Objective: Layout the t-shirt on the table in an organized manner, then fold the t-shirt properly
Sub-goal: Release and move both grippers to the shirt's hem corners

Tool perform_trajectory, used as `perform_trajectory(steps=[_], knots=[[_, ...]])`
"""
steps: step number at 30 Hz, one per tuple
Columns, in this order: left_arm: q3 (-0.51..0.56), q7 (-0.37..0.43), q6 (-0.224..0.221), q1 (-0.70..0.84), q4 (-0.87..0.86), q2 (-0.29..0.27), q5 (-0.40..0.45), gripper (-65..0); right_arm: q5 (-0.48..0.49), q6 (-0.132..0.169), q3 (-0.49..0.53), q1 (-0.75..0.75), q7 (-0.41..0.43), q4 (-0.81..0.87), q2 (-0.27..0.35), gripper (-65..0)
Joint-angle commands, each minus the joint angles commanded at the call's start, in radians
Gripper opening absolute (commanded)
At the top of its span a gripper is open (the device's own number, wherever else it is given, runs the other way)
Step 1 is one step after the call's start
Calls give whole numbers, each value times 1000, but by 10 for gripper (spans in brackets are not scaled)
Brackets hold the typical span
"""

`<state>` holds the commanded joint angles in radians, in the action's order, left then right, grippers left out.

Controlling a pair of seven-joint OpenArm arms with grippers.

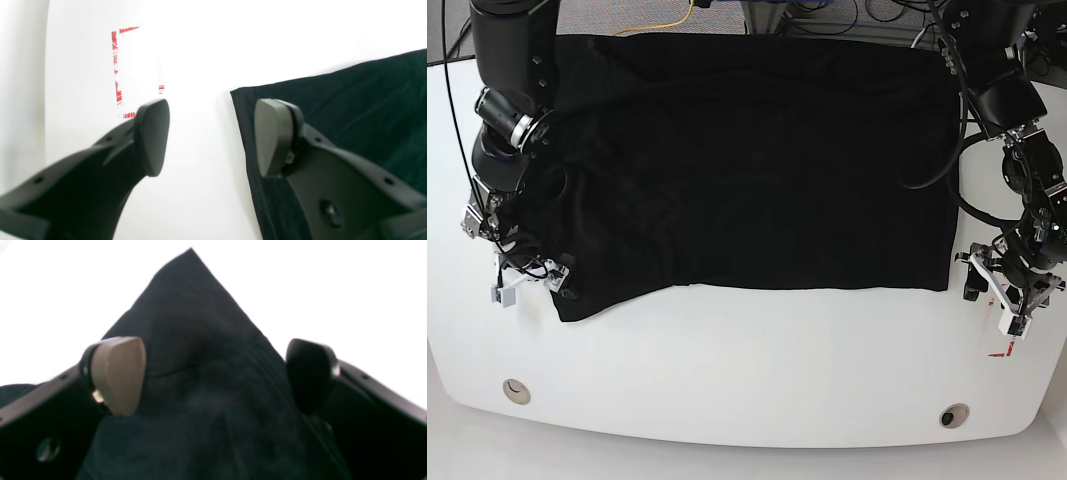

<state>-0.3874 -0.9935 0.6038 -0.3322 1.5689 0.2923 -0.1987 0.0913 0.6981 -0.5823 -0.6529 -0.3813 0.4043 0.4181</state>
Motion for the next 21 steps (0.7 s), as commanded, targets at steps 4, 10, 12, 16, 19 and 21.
perform_trajectory(steps=[4,10,12,16,19,21], knots=[[-2,0,0,0,0,2,0,-272,0,0,0,2,0,2,-9,0],[-2,0,0,0,-3,2,0,-272,0,0,0,2,0,2,-15,-98],[-3,0,0,0,-5,2,0,-272,0,0,0,2,0,2,-15,-155],[-35,0,-2,-5,-55,2,0,-271,0,0,0,2,3,2,-15,-266],[-68,0,-2,-12,-120,2,-2,-271,0,0,0,0,5,2,-15,-373],[-74,2,-2,-34,-157,2,-2,-271,0,0,0,0,6,2,-15,-450]])
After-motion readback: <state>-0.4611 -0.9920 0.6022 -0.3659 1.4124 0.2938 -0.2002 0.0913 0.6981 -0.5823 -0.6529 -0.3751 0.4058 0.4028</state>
